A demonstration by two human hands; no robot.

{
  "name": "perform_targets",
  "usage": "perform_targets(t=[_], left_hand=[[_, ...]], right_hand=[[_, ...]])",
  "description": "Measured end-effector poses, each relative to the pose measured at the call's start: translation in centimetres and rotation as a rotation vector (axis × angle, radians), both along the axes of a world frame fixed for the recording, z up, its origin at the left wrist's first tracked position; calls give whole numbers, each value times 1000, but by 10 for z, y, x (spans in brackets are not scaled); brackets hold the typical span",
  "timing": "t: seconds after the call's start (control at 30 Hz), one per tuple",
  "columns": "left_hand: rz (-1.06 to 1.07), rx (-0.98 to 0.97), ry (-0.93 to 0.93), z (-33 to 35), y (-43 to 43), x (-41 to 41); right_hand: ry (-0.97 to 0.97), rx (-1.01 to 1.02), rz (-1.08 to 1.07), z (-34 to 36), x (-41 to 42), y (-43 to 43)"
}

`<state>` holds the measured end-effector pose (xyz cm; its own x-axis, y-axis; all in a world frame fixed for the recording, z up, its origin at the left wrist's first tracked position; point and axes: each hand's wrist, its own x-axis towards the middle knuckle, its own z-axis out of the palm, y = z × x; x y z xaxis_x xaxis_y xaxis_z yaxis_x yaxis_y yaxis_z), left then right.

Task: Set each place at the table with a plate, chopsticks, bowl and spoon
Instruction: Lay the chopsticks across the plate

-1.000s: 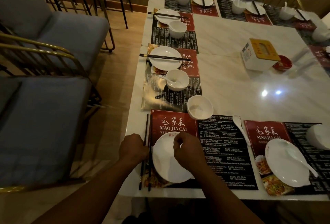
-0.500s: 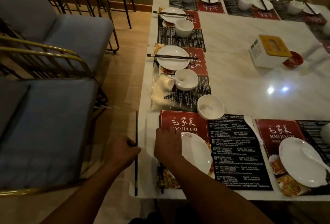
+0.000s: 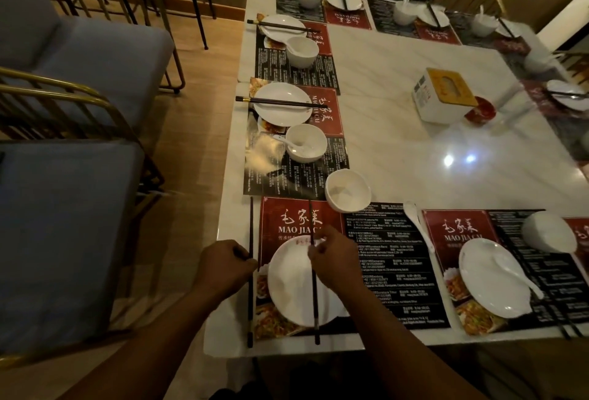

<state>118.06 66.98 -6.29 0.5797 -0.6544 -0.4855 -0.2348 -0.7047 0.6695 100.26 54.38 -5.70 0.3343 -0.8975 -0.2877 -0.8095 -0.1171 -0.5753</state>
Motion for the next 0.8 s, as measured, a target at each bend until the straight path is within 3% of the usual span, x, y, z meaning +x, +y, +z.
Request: perform_targets(t=[0.8], left_hand=[[-243,114,5,-14,-48,-80]], right_hand=[[-9,80,56,-20,-63,-4]])
